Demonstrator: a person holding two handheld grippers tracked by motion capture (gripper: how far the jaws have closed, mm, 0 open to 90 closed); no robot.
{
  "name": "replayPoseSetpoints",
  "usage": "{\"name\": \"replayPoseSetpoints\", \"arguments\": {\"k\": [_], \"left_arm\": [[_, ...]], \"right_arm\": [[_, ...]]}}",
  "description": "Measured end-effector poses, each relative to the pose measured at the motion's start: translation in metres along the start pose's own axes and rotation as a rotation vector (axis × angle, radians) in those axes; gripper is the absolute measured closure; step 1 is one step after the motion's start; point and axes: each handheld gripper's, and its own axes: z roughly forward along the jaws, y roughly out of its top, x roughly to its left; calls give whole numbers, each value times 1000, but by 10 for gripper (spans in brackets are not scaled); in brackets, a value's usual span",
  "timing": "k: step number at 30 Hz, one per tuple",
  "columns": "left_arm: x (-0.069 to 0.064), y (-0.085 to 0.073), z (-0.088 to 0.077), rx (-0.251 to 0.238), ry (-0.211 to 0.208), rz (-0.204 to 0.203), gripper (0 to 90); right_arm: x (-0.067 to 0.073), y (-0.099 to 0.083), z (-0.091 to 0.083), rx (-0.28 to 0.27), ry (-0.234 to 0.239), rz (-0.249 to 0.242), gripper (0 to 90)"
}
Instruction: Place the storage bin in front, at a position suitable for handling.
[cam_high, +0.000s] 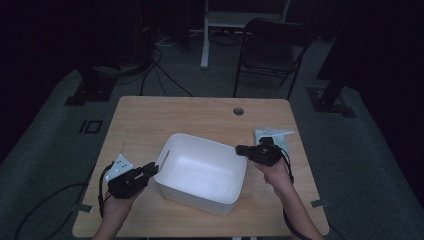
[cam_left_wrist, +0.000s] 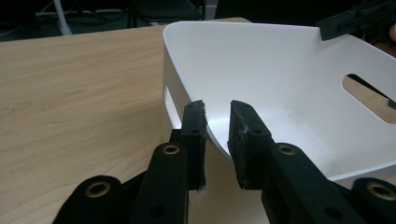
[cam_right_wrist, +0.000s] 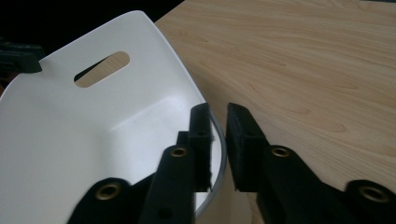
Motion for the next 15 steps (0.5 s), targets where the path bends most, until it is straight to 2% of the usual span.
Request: {"name": "replayPoseSetpoints", "arguments": {"k": [2, 6, 7, 8, 11, 14, 15], "left_arm": [[3, 3, 3, -3, -4, 3, 718], [13, 13, 10, 1, -19, 4, 621], [17, 16, 14, 10, -34, 1, 616], [18, 18, 17, 12, -30, 3, 616], [23, 25, 28, 32, -25, 16, 616], [24, 28, 39, 44, -51, 7, 617], [24, 29, 43, 58, -50, 18, 617]], "right_arm": [[2, 1, -4, -13, 4, 7, 673], [10, -1, -20, -68, -50, 18, 569], [11, -2, -23, -73, -59, 26, 556], [12, -5, -27, -70, -68, 39, 539], [15, -14, -30, -58, -84, 61, 525], [17, -23, -31, -48, -72, 94, 524], [18, -25, -30, -48, -65, 105, 524]]}}
